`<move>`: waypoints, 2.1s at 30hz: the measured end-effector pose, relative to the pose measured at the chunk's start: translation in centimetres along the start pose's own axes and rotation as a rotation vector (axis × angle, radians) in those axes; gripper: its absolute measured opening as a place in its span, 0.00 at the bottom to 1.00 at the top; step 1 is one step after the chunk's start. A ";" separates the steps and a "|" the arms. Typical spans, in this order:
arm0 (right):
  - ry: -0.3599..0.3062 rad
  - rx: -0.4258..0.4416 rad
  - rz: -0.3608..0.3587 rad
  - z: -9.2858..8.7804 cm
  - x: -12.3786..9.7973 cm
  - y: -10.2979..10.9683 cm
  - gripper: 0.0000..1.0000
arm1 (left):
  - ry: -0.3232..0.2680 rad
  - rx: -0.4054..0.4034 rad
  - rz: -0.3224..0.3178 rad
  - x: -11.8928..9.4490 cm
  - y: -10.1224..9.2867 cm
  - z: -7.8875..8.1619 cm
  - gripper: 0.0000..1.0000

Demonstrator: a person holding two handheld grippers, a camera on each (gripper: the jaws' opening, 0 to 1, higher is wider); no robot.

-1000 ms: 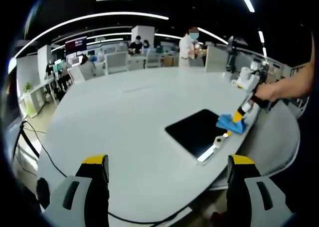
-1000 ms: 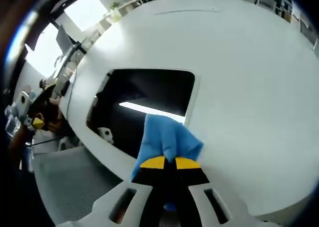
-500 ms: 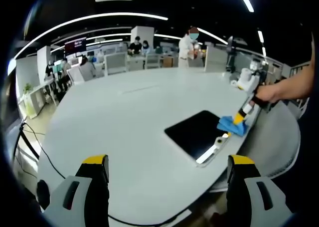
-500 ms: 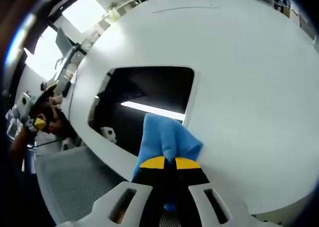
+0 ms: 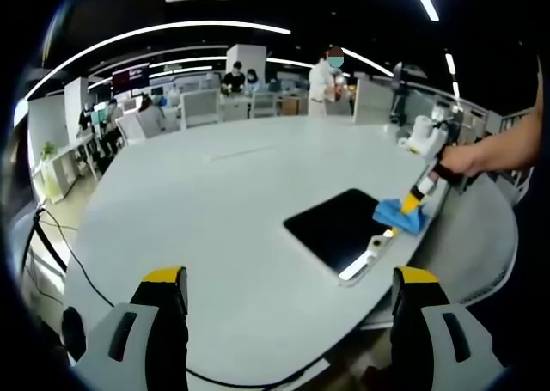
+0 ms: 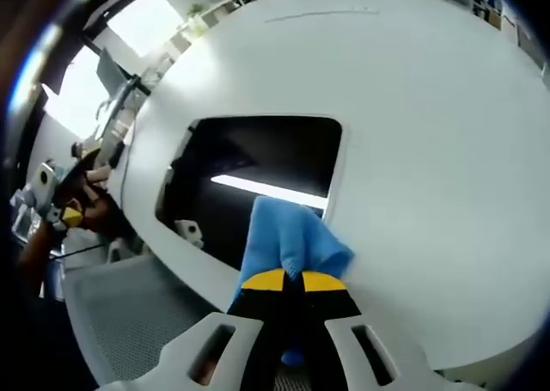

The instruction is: Wipe the mirror surface with the cleaning cloth until all visible marks leave the cleaned area.

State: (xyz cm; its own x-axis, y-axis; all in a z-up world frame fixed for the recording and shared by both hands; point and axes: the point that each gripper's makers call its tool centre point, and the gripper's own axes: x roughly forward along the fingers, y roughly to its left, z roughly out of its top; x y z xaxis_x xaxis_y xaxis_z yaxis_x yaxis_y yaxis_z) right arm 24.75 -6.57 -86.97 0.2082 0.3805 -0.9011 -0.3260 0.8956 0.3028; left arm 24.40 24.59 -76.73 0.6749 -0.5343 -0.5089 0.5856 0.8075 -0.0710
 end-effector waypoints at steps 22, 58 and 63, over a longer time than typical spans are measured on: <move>-0.007 -0.008 0.044 1.1 1.3 3.0 0.00 | 0.000 -0.005 0.009 -0.3 0.6 -0.4 0.99; -0.010 -0.052 0.086 2.7 3.4 7.9 0.00 | 0.009 -0.011 0.003 -0.6 1.4 -1.0 0.99; -0.008 -0.059 0.083 2.9 3.7 8.3 0.00 | 0.014 -0.015 0.002 -0.7 1.5 -1.4 0.99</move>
State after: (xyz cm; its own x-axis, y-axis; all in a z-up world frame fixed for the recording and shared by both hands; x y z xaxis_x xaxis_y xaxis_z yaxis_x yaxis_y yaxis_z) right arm 25.54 2.93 -86.89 0.1854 0.4548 -0.8711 -0.3960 0.8458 0.3574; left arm 24.20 26.57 -77.68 0.6699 -0.5292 -0.5208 0.5775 0.8122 -0.0824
